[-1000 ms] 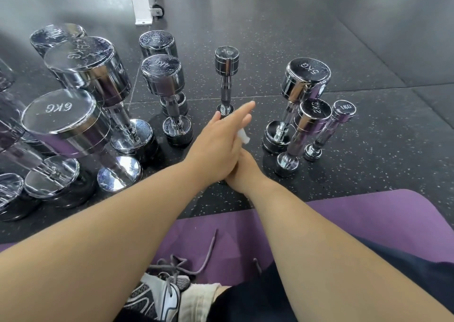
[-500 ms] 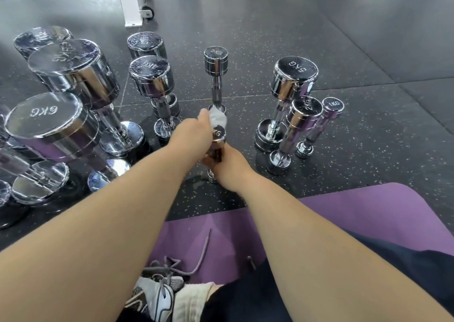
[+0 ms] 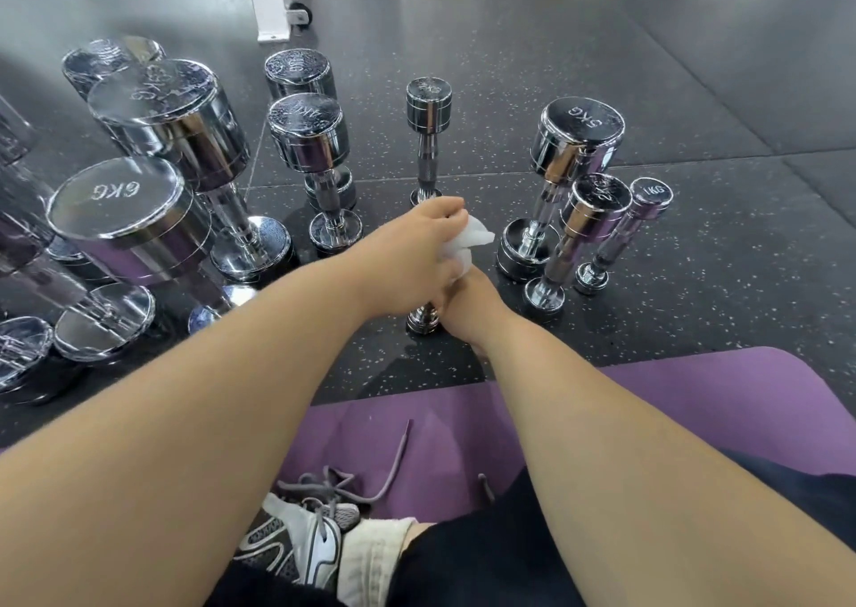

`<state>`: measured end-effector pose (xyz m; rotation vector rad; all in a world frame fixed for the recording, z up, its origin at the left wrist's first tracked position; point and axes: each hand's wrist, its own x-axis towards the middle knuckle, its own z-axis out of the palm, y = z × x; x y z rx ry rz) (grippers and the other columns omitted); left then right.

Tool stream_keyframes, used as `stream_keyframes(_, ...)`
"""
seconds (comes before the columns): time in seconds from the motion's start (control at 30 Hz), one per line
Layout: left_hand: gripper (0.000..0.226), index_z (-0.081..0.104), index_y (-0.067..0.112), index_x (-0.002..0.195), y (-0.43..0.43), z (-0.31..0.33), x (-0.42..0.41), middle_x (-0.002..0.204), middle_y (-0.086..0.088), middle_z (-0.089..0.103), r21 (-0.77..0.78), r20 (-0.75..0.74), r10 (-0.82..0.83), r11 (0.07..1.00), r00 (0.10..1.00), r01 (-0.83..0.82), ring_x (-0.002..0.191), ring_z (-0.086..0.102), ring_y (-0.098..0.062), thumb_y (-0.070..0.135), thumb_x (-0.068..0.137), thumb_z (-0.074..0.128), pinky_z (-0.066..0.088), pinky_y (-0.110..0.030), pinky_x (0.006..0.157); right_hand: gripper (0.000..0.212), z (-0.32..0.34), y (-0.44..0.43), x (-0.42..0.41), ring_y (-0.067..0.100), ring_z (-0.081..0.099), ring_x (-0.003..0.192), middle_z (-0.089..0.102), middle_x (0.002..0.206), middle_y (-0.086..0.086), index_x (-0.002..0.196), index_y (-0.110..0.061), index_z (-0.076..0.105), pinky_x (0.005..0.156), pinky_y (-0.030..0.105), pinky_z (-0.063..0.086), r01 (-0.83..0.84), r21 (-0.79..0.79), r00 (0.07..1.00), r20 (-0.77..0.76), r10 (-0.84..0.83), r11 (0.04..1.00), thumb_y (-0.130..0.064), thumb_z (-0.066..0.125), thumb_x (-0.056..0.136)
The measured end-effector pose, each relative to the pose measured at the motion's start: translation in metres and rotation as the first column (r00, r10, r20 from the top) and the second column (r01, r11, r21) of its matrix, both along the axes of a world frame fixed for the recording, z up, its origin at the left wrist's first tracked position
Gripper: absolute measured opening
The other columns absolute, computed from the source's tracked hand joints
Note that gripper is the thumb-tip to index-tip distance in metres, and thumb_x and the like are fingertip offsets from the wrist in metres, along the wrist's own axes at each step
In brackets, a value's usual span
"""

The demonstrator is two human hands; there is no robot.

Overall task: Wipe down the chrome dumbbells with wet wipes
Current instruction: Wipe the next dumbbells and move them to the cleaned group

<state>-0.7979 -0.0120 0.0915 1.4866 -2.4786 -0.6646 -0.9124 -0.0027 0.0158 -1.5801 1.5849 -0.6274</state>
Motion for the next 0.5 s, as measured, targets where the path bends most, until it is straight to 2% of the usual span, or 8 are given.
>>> stream_keyframes(0.13,0.055,0.038,0.016,0.147,-0.014,0.000,0.009,0.144,-0.002,0.042,-0.071,0.215,-0.045,0.996,0.976,0.062,0.123,0.049,-0.028,0.037,0.098,0.053,0.040,-0.039,0.099,0.027,-0.002,-0.001,0.009,0.016,0.053,0.082,0.056,0.084,-0.005,0.126,-0.009,0.055,0.067,0.023,0.039,0.008,-0.015,0.998,0.058,-0.007,1.000,-0.015,0.053,0.099)
stream_keyframes(0.2,0.040,0.050,0.010,0.126,-0.018,0.003,0.010,0.123,-0.010,0.053,-0.160,0.351,-0.010,0.985,0.936,0.071,0.108,0.055,-0.031,0.040,0.100,0.043,0.045,-0.042,0.089,0.025,-0.006,-0.003,0.018,0.023,0.056,0.088,0.061,0.087,0.002,0.119,-0.005,0.059,0.075,0.030,0.044,-0.018,-0.026,1.000,0.009,0.018,0.999,-0.020,0.055,0.099)
stream_keyframes(0.27,0.020,0.044,0.008,0.097,-0.023,0.007,0.006,0.099,-0.012,0.054,-0.202,0.447,0.021,0.976,0.894,0.077,0.092,0.054,-0.031,0.026,0.103,0.036,0.045,-0.041,0.077,0.030,-0.007,-0.004,0.024,0.025,0.056,0.094,0.064,0.099,0.007,0.121,-0.005,0.057,0.081,0.032,0.043,-0.019,-0.015,1.000,-0.001,0.019,1.000,-0.025,0.057,0.098)
stream_keyframes(0.3,0.014,0.040,0.010,0.092,-0.025,0.009,0.003,0.090,-0.011,0.051,-0.167,0.466,0.037,0.985,0.884,0.047,0.083,0.051,-0.029,0.019,0.102,0.036,0.043,-0.038,0.070,0.030,-0.008,-0.005,0.026,0.024,0.056,0.094,0.063,0.100,0.006,0.122,-0.007,0.056,0.082,0.031,0.042,-0.014,-0.008,1.000,0.016,0.014,1.000,-0.025,0.058,0.098)
stream_keyframes(0.37,0.018,0.046,0.008,0.087,-0.034,0.008,0.004,0.079,-0.007,0.048,0.033,0.325,0.135,0.988,0.936,-0.154,0.067,0.045,-0.025,0.015,0.100,0.036,0.038,-0.032,0.058,0.025,-0.012,-0.004,0.028,0.018,0.055,0.093,0.060,0.094,-0.004,0.120,-0.013,0.056,0.086,0.028,0.042,0.010,0.002,0.995,0.102,-0.010,1.000,-0.020,0.061,0.096)
stream_keyframes(0.4,0.024,0.049,0.007,0.082,-0.036,0.008,0.007,0.075,-0.009,0.049,0.215,0.211,0.225,0.939,0.951,-0.270,0.058,0.041,-0.022,0.015,0.100,0.035,0.034,-0.029,0.052,0.019,-0.015,-0.002,0.027,0.016,0.054,0.091,0.058,0.090,-0.008,0.113,-0.018,0.056,0.084,0.024,0.041,0.021,-0.002,0.990,0.140,-0.021,1.000,-0.017,0.062,0.095)
stream_keyframes(0.47,0.028,0.049,0.009,0.077,-0.036,0.002,0.013,0.073,-0.012,0.048,0.491,-0.052,0.431,0.796,0.901,-0.353,0.050,0.035,-0.019,0.018,0.098,0.033,0.027,-0.024,0.048,0.016,-0.018,0.000,0.025,0.016,0.054,0.087,0.057,0.087,-0.008,0.101,-0.027,0.052,0.079,0.023,0.038,0.019,-0.020,0.990,0.139,-0.016,1.000,-0.017,0.063,0.095)
stream_keyframes(0.5,0.030,0.048,0.011,0.075,-0.035,-0.007,0.013,0.071,-0.010,0.049,0.530,-0.141,0.509,0.763,0.849,-0.369,0.051,0.036,-0.018,0.020,0.099,0.033,0.028,-0.024,0.048,0.015,-0.019,0.001,0.023,0.017,0.055,0.089,0.060,0.091,-0.007,0.103,-0.027,0.052,0.079,0.024,0.038,0.015,-0.024,0.992,0.124,-0.012,1.000,-0.019,0.062,0.095)
